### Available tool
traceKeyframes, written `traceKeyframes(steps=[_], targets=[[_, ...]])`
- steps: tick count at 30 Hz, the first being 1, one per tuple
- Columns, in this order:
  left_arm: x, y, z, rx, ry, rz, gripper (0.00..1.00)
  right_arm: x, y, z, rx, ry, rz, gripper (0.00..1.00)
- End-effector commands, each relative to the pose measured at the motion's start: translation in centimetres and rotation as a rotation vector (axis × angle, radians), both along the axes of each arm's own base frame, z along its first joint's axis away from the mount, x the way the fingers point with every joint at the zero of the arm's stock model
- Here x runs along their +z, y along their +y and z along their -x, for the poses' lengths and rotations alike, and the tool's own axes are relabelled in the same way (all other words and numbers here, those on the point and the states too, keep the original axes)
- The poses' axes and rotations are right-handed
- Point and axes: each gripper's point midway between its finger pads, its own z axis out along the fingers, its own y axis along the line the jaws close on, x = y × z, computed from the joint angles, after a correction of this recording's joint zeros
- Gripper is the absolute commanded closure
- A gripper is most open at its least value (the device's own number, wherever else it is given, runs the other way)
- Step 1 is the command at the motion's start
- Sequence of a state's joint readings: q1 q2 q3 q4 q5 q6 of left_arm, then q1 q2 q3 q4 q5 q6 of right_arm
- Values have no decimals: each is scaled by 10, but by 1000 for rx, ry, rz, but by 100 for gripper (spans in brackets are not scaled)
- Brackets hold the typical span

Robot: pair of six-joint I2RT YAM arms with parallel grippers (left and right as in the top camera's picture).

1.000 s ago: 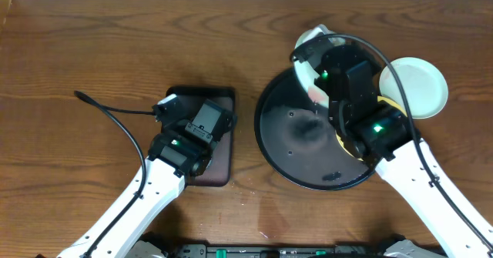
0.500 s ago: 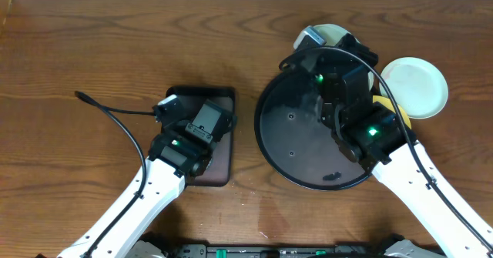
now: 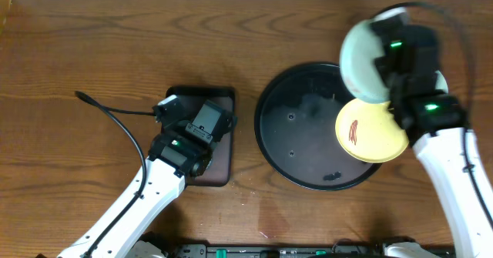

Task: Clean dirty plates on tray and stack at the side
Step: 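Stack the green plate onto the green plate at the right side, then grip the yellow plate rim with the right gripper and slide it onto the tray center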

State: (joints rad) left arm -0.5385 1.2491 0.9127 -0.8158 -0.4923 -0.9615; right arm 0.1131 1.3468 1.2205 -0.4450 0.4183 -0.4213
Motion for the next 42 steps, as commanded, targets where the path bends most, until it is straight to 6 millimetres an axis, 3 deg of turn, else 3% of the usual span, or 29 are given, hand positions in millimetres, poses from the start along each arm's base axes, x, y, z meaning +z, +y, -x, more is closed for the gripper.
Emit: traceKeyframes(steps=[1,5,8,12,16,17,21,24,29,33,35,36,37,40,42], targets=[[-4,4,3,8,11,-12,92,-17,-35,-8,-101,-39,-384,99],[-3,4,3,8,11,-12,93,-45,-106,-6,-286,-43,-517,99],[-3,4,2,8,6,-9,93,-77,-143,-6,-403,-22,-601,99],[-2,3,0,8,-2,-4,93,-138,-165,-6,-487,80,-690,99],[-2,2,0,8,-3,-3,93,-176,-168,-10,-514,145,-709,99],[-2,3,0,8,-2,-4,93,-181,-168,-10,-518,155,-711,97],[-2,3,0,8,-2,-4,93,-177,-169,-12,-531,135,-726,60],[-2,2,0,8,-4,-3,93,-161,-169,-12,-534,92,-735,67],[-2,2,0,8,-4,-3,93,-114,-164,-3,-545,-5,-764,63],[-2,2,0,8,-5,-2,93,-85,-126,22,-507,26,-902,58],[-2,1,-1,6,-6,4,93,-77,-93,37,-435,99,-1001,46],[-2,0,-1,5,-6,8,93,-76,-78,46,-408,146,-1048,36],[-3,-1,-1,3,-6,16,93,-78,-66,54,-397,193,-1082,32],[-4,-5,-1,-5,0,35,92,-100,-43,85,-451,363,-1089,33],[-4,-6,-2,-8,0,44,93,-122,-44,107,-539,456,-1008,36]])
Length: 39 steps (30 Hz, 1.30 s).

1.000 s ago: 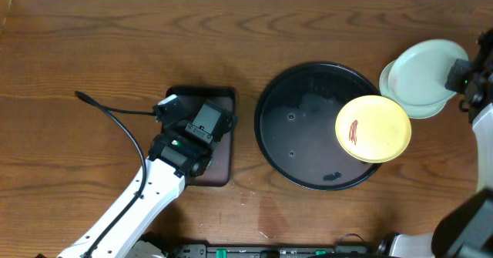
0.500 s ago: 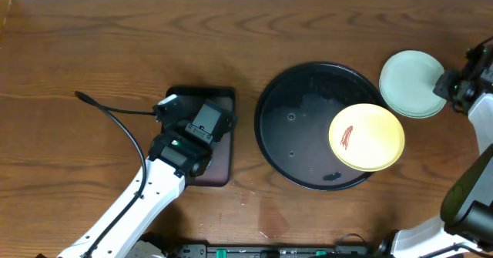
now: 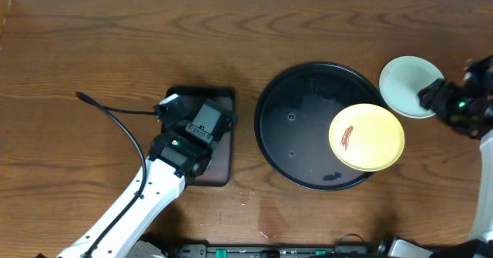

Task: Clean dirty plates on tray and stack at the side
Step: 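Grip the yellow plate rim with the right gripper and slide it onto the tray center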

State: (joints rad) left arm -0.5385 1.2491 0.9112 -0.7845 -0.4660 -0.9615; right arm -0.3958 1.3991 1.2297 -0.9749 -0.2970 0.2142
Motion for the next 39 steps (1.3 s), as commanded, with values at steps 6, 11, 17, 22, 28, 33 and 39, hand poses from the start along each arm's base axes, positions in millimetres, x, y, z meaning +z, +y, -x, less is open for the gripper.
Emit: traceKeyframes(steps=[6,11,17,22,28,33,39], targets=[[-3,-1,0,1,0,15,93,-77,-11,52,-154,288,123,34],[-3,-1,0,1,1,15,93,-113,-4,65,-193,316,88,34],[-3,-1,0,1,0,15,93,-134,-1,74,-205,326,81,42],[-3,-1,0,1,0,15,93,-144,-2,73,-208,301,86,44],[-3,-1,-1,1,0,15,92,-150,-1,66,-207,257,83,44],[-3,-1,-1,1,-3,17,93,-147,5,55,-187,207,41,61],[-3,-1,-1,1,-2,16,93,-147,4,52,-188,194,44,73]])
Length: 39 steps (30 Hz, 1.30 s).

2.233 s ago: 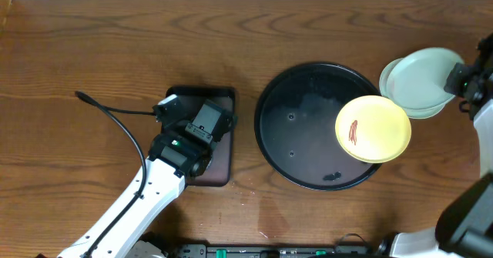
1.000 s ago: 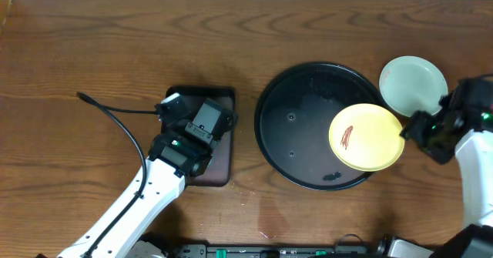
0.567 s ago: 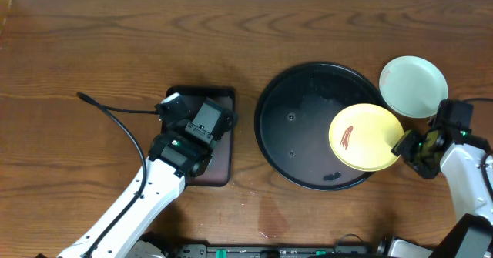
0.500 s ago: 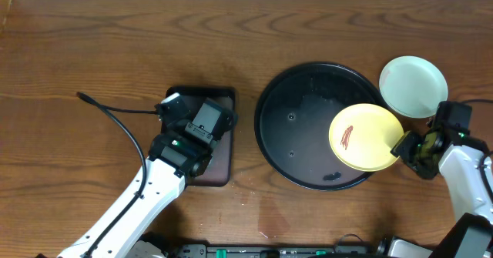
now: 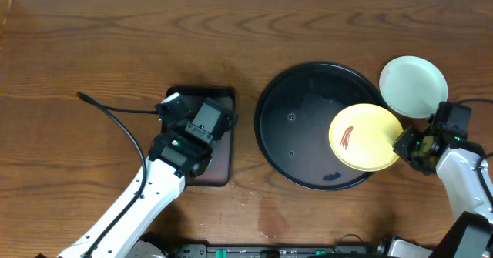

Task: Clean dirty plates on tray and stack at the side
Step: 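Grip the yellow plate rim with the right gripper and slide it onto the tray center, then carry the sponge with the left gripper onto the yellow plate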

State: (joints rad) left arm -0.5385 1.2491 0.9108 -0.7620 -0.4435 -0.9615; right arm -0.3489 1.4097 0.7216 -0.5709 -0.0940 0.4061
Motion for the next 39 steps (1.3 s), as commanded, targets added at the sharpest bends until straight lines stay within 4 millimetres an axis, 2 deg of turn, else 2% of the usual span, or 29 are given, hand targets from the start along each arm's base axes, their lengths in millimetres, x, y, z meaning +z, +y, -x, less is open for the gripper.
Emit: traceKeyframes(steps=[1,5,11,13,14,21,25,28,32,34,39], targets=[[-3,4,2,9,6,-13,93,-4,6,2,12,10,-16,73],[-3,4,2,9,6,-13,93,-12,7,4,12,35,-26,71],[-3,4,2,9,6,-13,93,-24,16,3,27,56,-87,75],[-3,4,2,9,6,-14,93,-24,16,0,29,44,-91,83],[-3,4,2,9,6,-14,92,-23,16,-2,30,38,-91,98],[-3,4,2,9,6,-13,93,-3,23,-23,109,-43,-126,99],[-3,4,2,10,5,-12,92,19,44,-43,235,-127,-190,99],[-2,1,-1,6,-5,2,92,28,59,-53,302,-156,-194,99],[-2,-18,-7,-29,-16,99,92,32,92,-67,449,-198,-158,99],[-3,-35,-12,-70,-20,180,93,29,111,-73,514,-203,-114,99],[-2,-84,-24,-303,-17,303,92,10,127,-77,579,-152,6,99]])
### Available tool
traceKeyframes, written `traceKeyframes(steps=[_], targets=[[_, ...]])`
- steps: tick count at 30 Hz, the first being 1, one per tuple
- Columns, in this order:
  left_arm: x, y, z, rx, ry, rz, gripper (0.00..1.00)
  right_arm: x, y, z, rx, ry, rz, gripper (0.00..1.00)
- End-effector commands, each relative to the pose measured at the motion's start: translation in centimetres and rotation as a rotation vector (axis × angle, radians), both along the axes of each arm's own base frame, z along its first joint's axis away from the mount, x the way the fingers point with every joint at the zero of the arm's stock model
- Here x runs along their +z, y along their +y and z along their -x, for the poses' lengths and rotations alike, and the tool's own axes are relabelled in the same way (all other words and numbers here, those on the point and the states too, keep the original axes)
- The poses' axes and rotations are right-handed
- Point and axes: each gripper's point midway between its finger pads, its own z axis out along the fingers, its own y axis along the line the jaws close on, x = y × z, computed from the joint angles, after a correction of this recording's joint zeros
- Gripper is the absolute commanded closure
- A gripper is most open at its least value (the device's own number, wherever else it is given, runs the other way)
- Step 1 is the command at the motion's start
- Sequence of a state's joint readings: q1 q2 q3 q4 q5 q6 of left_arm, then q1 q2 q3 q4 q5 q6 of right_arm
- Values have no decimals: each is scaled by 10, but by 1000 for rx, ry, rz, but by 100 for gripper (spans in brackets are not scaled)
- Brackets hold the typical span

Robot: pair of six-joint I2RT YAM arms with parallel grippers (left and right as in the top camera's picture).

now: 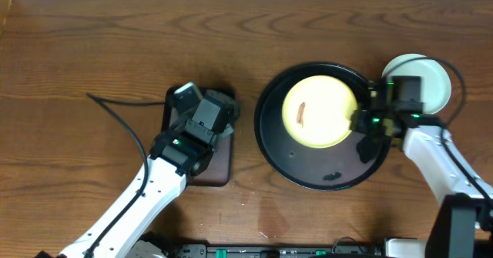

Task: Clean dirty plates on tray and stack at the side
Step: 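Carry the sponge with the left gripper onto the yellow plate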

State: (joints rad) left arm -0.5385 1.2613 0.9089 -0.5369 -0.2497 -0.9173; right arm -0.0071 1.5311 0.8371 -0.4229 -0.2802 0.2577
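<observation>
A yellow plate (320,110) with a red smear (300,113) is over the middle of the round black tray (296,165); it looks raised or tilted. My right gripper (360,120) is at the plate's right rim and seems shut on it. A clean pale green plate (424,77) lies on the table just right of the tray, partly hidden behind my right wrist. My left gripper (216,104) hovers over the far end of a dark brown pad (219,165) left of the tray; its fingers are hidden under the wrist.
A black cable (123,119) trails across the table left of the left arm. A small dark smudge (331,175) sits on the tray's near side. Wooden table (115,42) extends to the far left.
The yellow plate was on the tray's right edge with my right gripper at its right rim; plate and gripper are now over the tray's middle. My left gripper has shifted slightly farther and left above the pad.
My right gripper first held the green plate above the tray's far right, with the yellow plate on the right edge. Then the green plate lay on the table beside the tray. The gripper then came to the yellow plate's rim; the plate is now mid-tray.
</observation>
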Motion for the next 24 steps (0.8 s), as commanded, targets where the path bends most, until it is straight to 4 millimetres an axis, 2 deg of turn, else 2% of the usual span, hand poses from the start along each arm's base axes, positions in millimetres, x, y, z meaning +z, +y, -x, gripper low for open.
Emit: traceKeyframes(steps=[1,6,10,15,20,24], targets=[[-11,-39,4,-219,49,79,92,-16,3,-3,33,21,117,99],[-14,-68,0,-299,27,116,92,-46,10,1,57,94,107,99],[-19,-104,-2,-387,13,180,93,-63,17,5,76,140,65,99],[-28,-155,-4,-508,-22,272,93,-68,21,9,84,161,47,99],[-28,-203,-9,-588,-112,355,93,-68,21,9,85,161,46,99],[-31,-214,-21,-470,-145,424,92,-67,19,7,80,157,46,99]])
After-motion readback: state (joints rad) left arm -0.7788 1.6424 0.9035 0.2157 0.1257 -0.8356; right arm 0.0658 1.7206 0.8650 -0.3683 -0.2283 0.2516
